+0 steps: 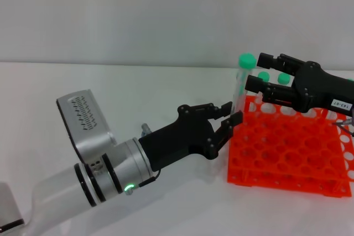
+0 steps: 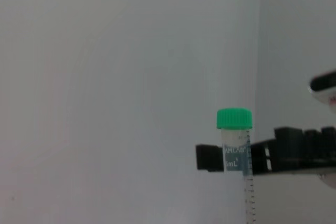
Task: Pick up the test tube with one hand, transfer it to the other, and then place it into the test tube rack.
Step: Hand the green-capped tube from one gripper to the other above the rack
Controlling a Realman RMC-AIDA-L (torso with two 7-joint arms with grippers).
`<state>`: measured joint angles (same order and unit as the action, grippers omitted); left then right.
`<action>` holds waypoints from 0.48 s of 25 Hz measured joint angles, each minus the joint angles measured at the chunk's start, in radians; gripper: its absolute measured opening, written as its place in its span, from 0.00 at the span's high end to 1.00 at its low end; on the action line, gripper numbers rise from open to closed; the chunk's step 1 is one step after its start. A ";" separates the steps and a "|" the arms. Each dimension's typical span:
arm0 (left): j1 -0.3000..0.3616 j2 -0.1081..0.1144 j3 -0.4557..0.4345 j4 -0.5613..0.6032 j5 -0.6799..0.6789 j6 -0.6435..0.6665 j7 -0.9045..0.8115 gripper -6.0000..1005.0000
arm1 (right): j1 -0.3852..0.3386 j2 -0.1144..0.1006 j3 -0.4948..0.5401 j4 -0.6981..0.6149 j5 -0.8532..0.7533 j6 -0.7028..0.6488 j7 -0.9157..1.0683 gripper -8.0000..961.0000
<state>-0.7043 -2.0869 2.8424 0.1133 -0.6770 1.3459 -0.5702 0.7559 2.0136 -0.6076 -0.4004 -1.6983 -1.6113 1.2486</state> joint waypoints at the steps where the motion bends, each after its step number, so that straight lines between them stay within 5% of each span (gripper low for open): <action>1: -0.002 0.000 0.000 0.001 0.005 -0.007 0.000 0.81 | 0.001 0.000 0.000 0.001 0.000 0.003 0.000 0.16; 12: -0.017 -0.001 -0.001 0.025 0.031 -0.065 0.023 0.81 | 0.002 0.003 -0.005 0.038 0.002 0.010 0.001 0.22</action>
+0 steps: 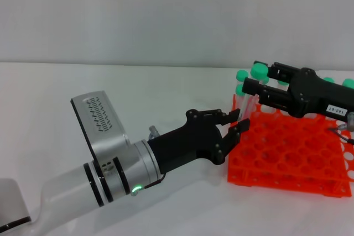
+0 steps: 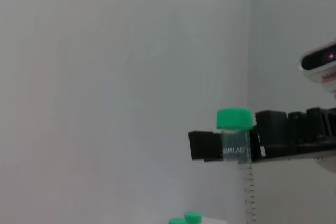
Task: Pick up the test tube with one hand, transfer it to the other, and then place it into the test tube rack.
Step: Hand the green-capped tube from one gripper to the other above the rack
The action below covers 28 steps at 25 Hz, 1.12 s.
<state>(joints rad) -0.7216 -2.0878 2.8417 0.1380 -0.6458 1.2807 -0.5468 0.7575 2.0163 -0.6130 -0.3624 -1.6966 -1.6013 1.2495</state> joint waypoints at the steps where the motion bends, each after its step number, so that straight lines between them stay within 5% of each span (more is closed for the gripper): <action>1: -0.002 0.000 0.000 0.000 0.000 0.000 0.000 0.81 | -0.001 0.000 0.000 0.001 0.000 0.001 0.000 0.23; 15: -0.010 0.000 0.001 0.002 0.002 0.000 0.001 0.80 | -0.006 0.003 -0.016 0.020 0.009 0.022 -0.012 0.39; 28: -0.003 0.000 0.001 0.018 0.002 -0.004 0.001 0.80 | -0.012 0.004 -0.022 0.025 0.011 0.019 -0.048 0.78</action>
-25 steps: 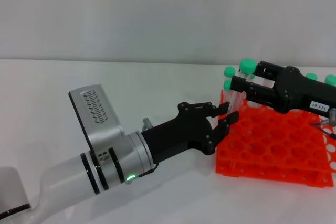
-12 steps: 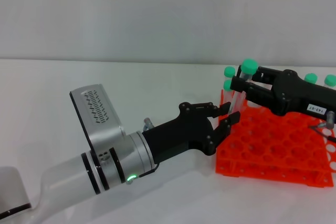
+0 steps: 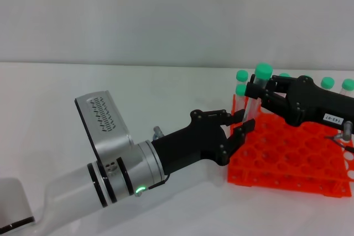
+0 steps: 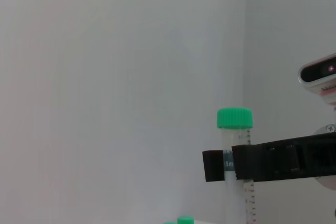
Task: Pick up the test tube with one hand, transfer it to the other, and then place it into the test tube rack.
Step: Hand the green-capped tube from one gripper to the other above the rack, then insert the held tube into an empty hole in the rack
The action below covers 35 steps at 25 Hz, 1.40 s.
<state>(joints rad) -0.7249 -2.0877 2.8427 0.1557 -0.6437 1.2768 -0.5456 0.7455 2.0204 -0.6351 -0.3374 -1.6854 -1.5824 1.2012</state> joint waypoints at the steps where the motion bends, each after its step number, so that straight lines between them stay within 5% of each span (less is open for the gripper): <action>1: 0.000 0.000 0.000 0.002 0.000 -0.001 0.000 0.80 | 0.000 0.000 0.000 0.000 0.000 -0.001 0.000 0.78; 14: 0.014 -0.002 -0.012 0.049 0.014 -0.090 0.065 0.79 | 0.000 0.001 -0.005 0.017 0.001 -0.010 0.002 0.78; 19: 0.049 -0.005 -0.021 0.067 -0.017 -0.103 0.108 0.60 | -0.006 0.001 -0.005 0.026 0.039 0.000 -0.007 0.78; 23: 0.145 -0.006 -0.070 0.115 -0.077 -0.092 0.224 0.44 | -0.017 0.001 -0.005 0.027 0.094 0.019 -0.029 0.78; 29: 0.392 -0.004 -0.283 0.178 -0.128 -0.022 0.391 0.16 | -0.015 0.006 -0.005 0.064 0.171 0.091 -0.111 0.78; 35: 0.492 -0.003 -0.361 0.168 -0.173 0.012 0.393 0.11 | 0.012 0.008 -0.004 0.167 0.254 0.204 -0.258 0.78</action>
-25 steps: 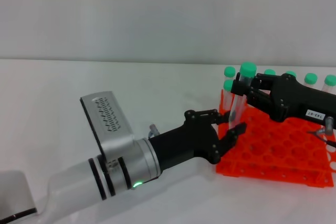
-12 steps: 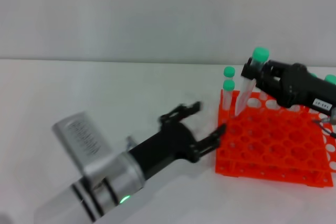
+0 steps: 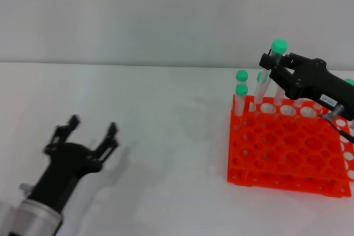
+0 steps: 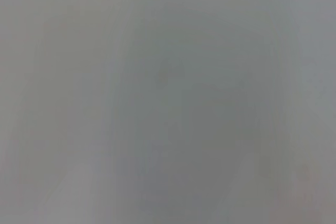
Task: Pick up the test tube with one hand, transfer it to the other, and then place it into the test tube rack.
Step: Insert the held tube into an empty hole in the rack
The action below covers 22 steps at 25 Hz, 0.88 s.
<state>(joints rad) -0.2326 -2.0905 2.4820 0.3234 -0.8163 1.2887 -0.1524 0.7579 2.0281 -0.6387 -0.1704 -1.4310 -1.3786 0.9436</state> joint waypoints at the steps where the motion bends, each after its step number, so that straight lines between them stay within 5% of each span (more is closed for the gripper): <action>1: 0.010 0.002 -0.002 -0.004 -0.016 0.006 0.000 0.11 | 0.008 0.000 0.000 0.015 0.004 0.026 -0.019 0.78; 12: 0.020 0.004 -0.005 -0.032 -0.069 0.036 0.002 0.11 | 0.099 0.000 0.017 0.189 0.038 0.196 -0.226 0.78; 22: 0.009 0.006 -0.006 -0.039 -0.065 0.038 0.001 0.11 | 0.097 0.000 0.037 0.231 0.087 0.234 -0.305 0.78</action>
<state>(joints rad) -0.2235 -2.0845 2.4760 0.2849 -0.8808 1.3271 -0.1516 0.8547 2.0279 -0.6021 0.0604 -1.3439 -1.1442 0.6386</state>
